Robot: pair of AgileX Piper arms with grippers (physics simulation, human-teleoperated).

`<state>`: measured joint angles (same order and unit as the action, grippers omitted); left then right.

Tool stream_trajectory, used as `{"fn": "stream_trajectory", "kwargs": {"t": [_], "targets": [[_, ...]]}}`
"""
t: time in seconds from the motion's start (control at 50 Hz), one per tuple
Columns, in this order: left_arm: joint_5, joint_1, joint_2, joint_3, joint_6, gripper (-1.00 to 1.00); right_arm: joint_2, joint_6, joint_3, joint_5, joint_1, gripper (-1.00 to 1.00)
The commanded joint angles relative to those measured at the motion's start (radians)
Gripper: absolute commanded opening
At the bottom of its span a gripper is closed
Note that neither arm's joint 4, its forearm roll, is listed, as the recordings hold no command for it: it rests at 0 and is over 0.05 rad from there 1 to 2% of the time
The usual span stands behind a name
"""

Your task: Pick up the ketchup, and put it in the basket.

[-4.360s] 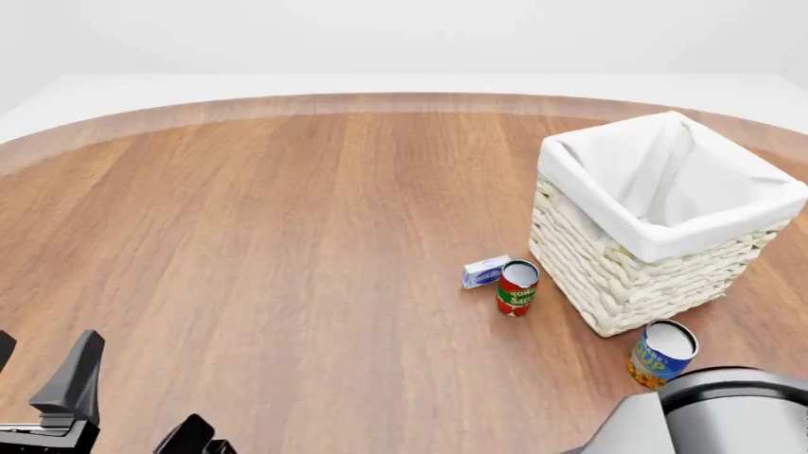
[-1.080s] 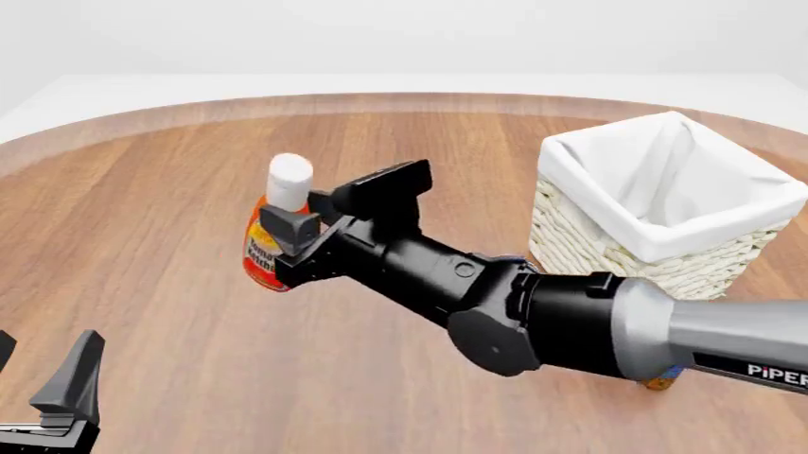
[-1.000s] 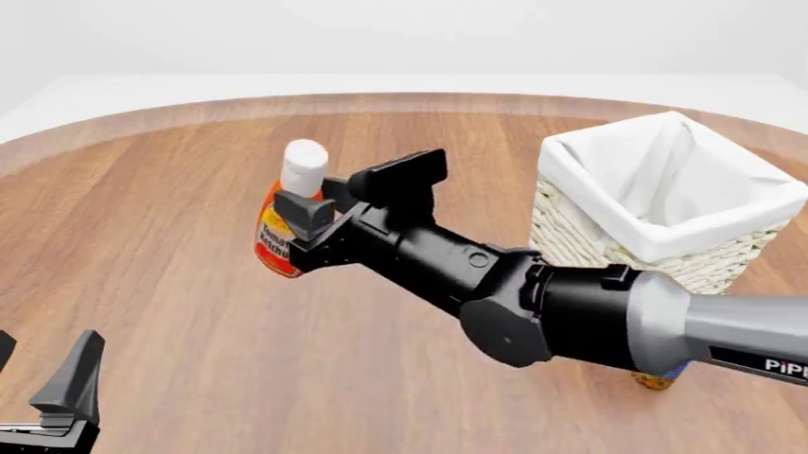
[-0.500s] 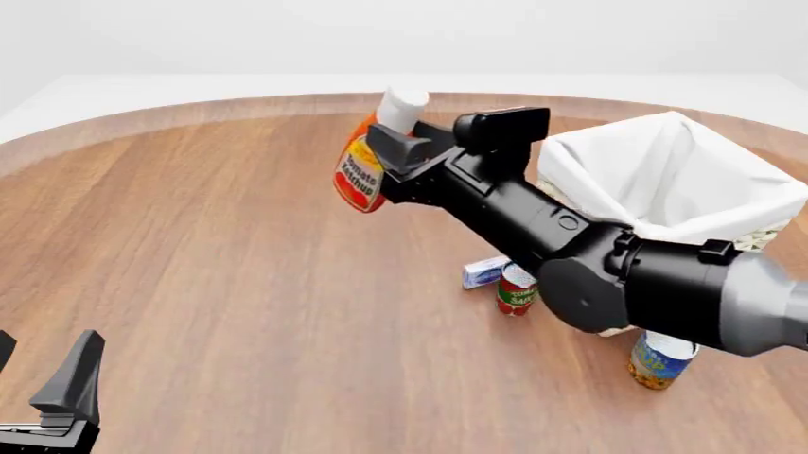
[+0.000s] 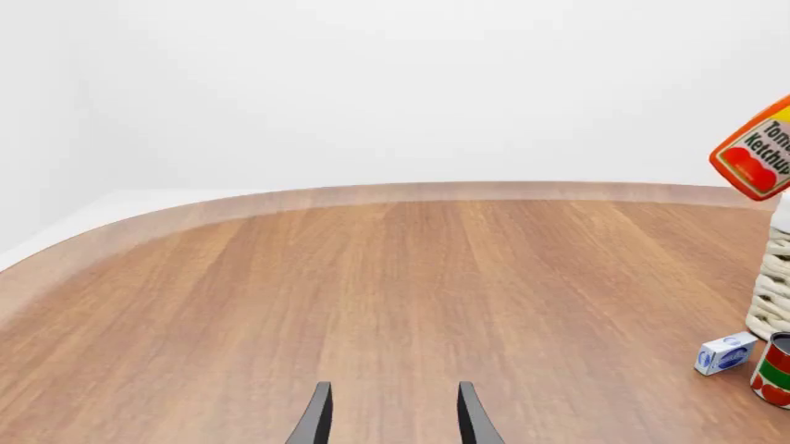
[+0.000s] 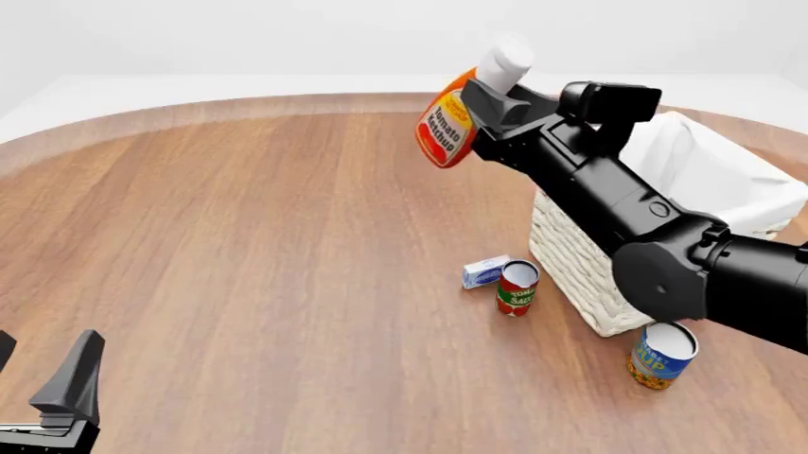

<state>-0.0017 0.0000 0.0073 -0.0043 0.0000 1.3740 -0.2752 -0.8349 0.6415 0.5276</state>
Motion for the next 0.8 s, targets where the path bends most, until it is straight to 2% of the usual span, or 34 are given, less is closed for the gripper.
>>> {"fn": "stream_trajectory", "kwargs": {"t": [0.02, 0.14, 0.28, 0.46, 0.48, 0.68, 0.8], "targets": [[0.0, 0.0, 0.0, 0.0, 0.0, 1.0, -0.046, -0.003, 0.022, 0.015, -0.087, -1.0], [0.0, 0.0, 0.0, 0.0, 0.0, 1.0, -0.103, 0.029, 0.053, 0.018, -0.157, -1.0], [0.0, 0.0, 0.0, 0.0, 0.0, 1.0, -0.13, 0.051, 0.068, 0.012, -0.198, -1.0], [0.0, 0.0, 0.0, 0.0, 0.0, 1.0, -0.194, 0.038, 0.105, -0.001, -0.257, -1.0], [0.0, 0.0, 0.0, 0.0, 0.0, 1.0, -0.21, 0.026, 0.12, -0.002, -0.286, -1.0], [0.0, 0.0, 0.0, 0.0, 0.0, 1.0, -0.292, 0.007, 0.174, -0.022, -0.378, -1.0], [0.0, 0.0, 0.0, 0.0, 0.0, 1.0, -0.326, 0.007, 0.2, -0.03, -0.398, -1.0]]}}
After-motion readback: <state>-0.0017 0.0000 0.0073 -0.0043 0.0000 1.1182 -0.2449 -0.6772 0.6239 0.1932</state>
